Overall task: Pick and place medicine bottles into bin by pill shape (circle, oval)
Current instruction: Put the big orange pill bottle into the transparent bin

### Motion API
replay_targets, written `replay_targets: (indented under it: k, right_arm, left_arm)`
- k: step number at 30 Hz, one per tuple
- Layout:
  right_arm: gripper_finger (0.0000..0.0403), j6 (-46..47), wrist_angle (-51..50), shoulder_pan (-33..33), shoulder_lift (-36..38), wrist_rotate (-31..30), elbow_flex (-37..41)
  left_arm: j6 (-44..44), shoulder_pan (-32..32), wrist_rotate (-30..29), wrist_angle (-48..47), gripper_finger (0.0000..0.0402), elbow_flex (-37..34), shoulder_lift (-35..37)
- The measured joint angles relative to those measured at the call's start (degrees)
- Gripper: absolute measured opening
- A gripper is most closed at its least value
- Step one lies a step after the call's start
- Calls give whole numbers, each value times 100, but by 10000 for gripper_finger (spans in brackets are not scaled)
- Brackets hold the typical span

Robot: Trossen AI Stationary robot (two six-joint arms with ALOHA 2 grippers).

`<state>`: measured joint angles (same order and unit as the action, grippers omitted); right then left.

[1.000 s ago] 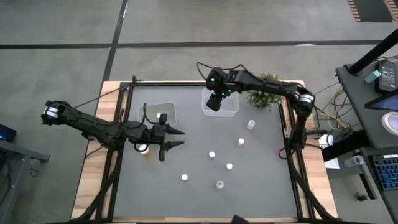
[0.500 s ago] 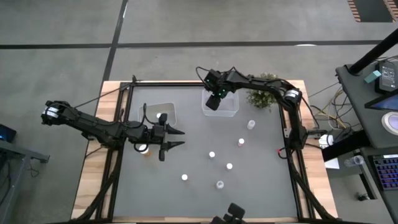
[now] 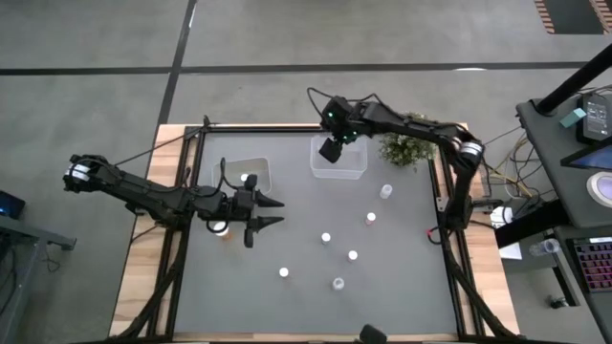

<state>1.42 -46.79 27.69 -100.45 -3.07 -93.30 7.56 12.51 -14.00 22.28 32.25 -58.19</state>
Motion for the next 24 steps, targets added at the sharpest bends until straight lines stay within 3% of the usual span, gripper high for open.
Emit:
replay_targets:
  k: [5,15,24]
  right_arm:
    - [216,-56,436,-744,774,2,495]
    - [201,-709,2649,-2342,2394,2,2268]
    - [201,-1094,4006,-2996,3399,2,3776]
  left_arm:
    - [1055,214,-3,14,157,0,-139]
    - [2655,821,-129,-30,157,253,-998]
    - [4013,1254,-127,-112,157,621,-1746]
